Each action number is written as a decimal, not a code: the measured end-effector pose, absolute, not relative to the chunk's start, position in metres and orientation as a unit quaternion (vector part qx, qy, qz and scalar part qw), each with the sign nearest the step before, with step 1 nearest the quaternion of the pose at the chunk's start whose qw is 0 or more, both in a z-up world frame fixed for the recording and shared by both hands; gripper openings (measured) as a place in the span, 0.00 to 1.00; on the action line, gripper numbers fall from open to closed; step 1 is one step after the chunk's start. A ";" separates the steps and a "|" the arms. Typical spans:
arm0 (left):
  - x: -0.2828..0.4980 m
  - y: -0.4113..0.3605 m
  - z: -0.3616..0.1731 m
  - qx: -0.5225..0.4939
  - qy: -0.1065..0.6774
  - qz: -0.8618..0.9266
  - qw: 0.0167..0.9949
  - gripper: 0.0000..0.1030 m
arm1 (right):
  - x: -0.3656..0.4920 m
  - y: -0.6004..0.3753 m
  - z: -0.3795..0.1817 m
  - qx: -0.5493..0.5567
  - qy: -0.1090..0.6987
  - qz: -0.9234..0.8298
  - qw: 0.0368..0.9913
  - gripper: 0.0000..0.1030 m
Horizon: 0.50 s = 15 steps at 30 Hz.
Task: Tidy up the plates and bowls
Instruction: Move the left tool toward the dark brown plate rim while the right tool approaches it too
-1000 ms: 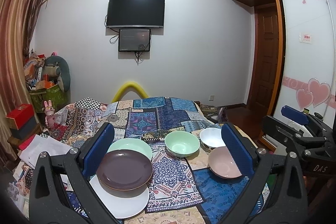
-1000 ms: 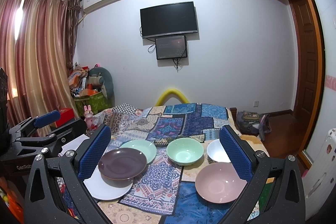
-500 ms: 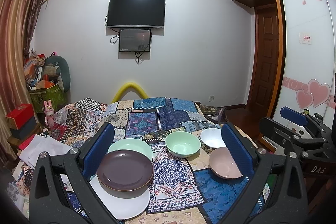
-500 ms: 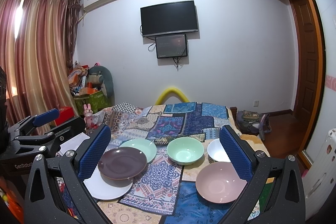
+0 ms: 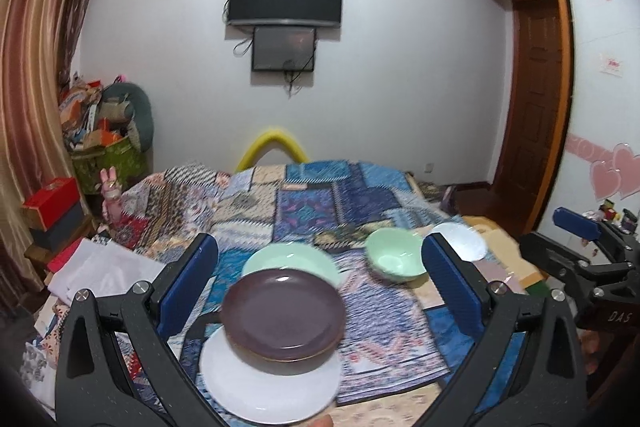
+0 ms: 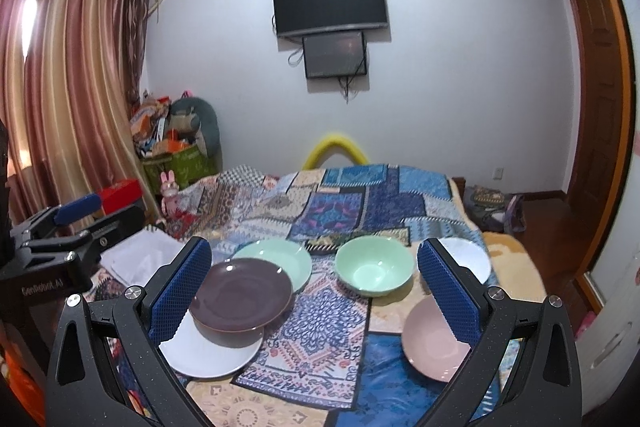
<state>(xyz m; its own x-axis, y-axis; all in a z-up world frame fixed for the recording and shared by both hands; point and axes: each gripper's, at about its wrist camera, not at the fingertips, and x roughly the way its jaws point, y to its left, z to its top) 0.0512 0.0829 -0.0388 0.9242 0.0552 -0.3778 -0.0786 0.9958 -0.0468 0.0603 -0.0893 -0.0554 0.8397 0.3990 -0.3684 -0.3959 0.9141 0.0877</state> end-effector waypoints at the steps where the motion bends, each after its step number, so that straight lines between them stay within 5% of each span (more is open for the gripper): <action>1: 0.055 0.091 -0.044 -0.033 0.199 0.035 0.979 1.00 | 0.064 -0.085 -0.060 0.002 0.199 0.208 0.958 1.00; 15: 0.125 0.189 -0.123 -0.060 0.281 0.043 0.957 0.99 | 0.132 -0.038 -0.123 0.004 0.297 0.206 0.932 0.99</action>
